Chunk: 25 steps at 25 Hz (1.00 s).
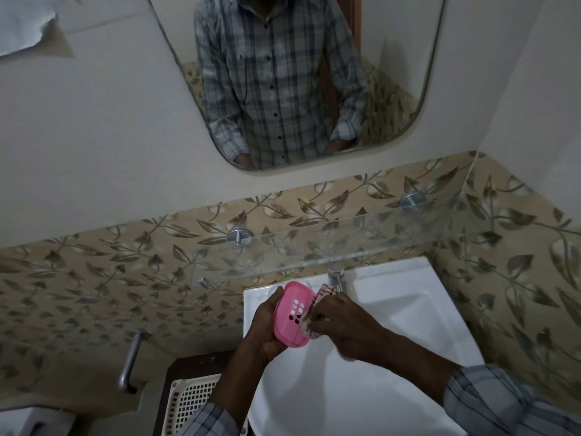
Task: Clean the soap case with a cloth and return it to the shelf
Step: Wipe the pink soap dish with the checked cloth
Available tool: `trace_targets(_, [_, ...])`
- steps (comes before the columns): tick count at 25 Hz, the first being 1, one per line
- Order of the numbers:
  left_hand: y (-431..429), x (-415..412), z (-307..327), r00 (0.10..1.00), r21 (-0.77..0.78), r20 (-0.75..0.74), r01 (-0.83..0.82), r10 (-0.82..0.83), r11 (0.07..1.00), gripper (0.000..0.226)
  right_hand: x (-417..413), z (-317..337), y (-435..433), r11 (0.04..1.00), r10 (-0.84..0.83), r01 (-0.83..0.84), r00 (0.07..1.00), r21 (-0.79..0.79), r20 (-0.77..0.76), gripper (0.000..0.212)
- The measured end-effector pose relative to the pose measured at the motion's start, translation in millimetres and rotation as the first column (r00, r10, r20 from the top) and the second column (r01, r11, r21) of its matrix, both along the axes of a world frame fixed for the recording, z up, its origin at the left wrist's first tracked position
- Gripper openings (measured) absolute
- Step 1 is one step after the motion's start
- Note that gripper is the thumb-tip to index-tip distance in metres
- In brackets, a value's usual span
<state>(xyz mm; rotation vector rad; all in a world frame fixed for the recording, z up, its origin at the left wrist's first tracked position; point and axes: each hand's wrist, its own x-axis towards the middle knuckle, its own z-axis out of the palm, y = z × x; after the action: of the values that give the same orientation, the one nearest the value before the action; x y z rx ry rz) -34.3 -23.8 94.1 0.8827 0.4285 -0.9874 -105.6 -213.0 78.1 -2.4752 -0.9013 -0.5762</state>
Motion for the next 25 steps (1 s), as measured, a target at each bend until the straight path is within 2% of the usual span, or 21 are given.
trace_targets(2, [-3.4, 3.3, 0.9, 0.999, 0.033, 0.021, -0.044, 0.043, 0.998, 0.065, -7.2, -0.4, 13.7, 1.0, 0.003, -0.002, 0.996, 0.017, -0.093, 0.035])
trace_targets(5, [-4.3, 2.7, 0.9, 0.999, 0.074, 0.032, -0.014, 0.011, 0.997, 0.065, -7.2, 6.2, 6.0, 0.987, 0.085, -0.098, 0.99, -0.124, -0.109, 0.035])
trace_targets(6, [-4.0, 0.6, 0.4, 0.999, 0.076, 0.048, -0.013, 0.009, 0.997, 0.066, -0.3, 11.0, -2.3, 0.995, 0.034, -0.044, 0.994, -0.091, -0.105, 0.032])
trace_targets(7, [-3.2, -0.4, -0.3, 0.997, 0.067, 0.071, -0.027, 0.023, 0.997, 0.066, 5.4, 14.4, -8.5, 0.997, -0.066, 0.073, 0.986, 0.035, -0.155, 0.028])
trace_targets(8, [-1.6, -0.4, -1.1, 0.994, 0.041, 0.097, -0.051, 0.047, 0.998, 0.066, 7.5, 16.5, -11.2, 0.943, -0.172, 0.244, 0.94, 0.227, -0.295, 0.023])
trace_targets(9, [0.7, 1.4, -1.5, 0.99, 0.003, 0.119, -0.078, 0.077, 0.997, 0.069, 8.3, 15.2, -11.7, 0.786, -0.211, 0.449, 0.842, 0.426, -0.497, 0.02])
trace_targets(10, [3.6, 3.6, -1.7, 0.985, -0.041, 0.137, -0.099, 0.103, 0.994, 0.071, 7.4, 11.8, -11.7, 0.554, -0.105, 0.625, 0.708, 0.55, -0.698, 0.02])
trace_targets(11, [7.1, 5.6, -1.6, 0.981, -0.081, 0.152, -0.11, 0.121, 0.991, 0.073, 5.1, 5.7, -11.4, 0.328, 0.095, 0.737, 0.596, 0.591, -0.797, 0.023])
trace_targets(12, [10.8, 6.6, -2.1, 0.979, -0.109, 0.164, -0.105, 0.122, 0.988, 0.074, 2.0, -3.8, -12.3, 0.162, 0.266, 0.814, 0.509, 0.558, -0.819, 0.025])
trace_targets(13, [13.6, 6.8, -3.5, 0.979, -0.123, 0.173, -0.087, 0.108, 0.989, 0.074, -2.2, -10.5, -12.9, 0.079, 0.374, 0.866, 0.433, 0.494, -0.82, 0.026])
trace_targets(14, [16.0, 6.6, -6.1, 0.98, -0.126, 0.182, -0.06, 0.082, 0.99, 0.074, -7.1, -13.6, -11.3, 0.06, 0.423, 0.902, 0.366, 0.428, -0.829, 0.026])
trace_targets(16, [19.1, 5.7, -11.9, 0.98, -0.113, 0.197, -0.004, 0.027, 0.994, 0.074, -14.9, -19.1, -5.8, 0.047, 0.379, 0.926, 0.331, 0.375, -0.864, 0.025])
trace_targets(19, [19.6, 4.0, -16.1, 0.978, -0.086, 0.208, 0.048, -0.029, 0.995, 0.075, -18.5, -14.7, -9.2, 0.008, 0.282, 0.909, 0.398, 0.417, -0.873, 0.032])
trace_targets(20, [19.3, 3.9, -16.5, 0.975, -0.074, 0.217, 0.065, -0.047, 0.995, 0.074, -17.7, -12.1, -12.6, 0.028, 0.288, 0.893, 0.423, 0.449, -0.859, 0.031])
trace_targets(22, [18.7, 3.2, -17.8, 0.969, -0.04, 0.235, 0.086, -0.074, 0.995, 0.069, -16.5, -7.2, -14.4, 0.165, 0.248, 0.835, 0.48, 0.525, -0.842, 0.027])
trace_targets(23, [18.3, 3.0, -18.7, 0.969, -0.022, 0.233, 0.083, -0.076, 0.996, 0.068, -16.2, -4.1, -13.4, 0.283, 0.133, 0.781, 0.543, 0.557, -0.829, 0.027])
trace_targets(24, [17.1, 3.0, -18.7, 0.973, -0.006, 0.22, 0.078, -0.075, 0.997, 0.068, -15.2, -0.8, -12.8, 0.445, -0.049, 0.698, 0.645, 0.562, -0.762, 0.028])
trace_targets(25, [15.3, 3.0, -17.4, 0.977, 0.004, 0.198, 0.081, -0.08, 0.997, 0.069, -11.7, 1.9, -12.9, 0.619, -0.236, 0.587, 0.772, 0.521, -0.59, 0.03])
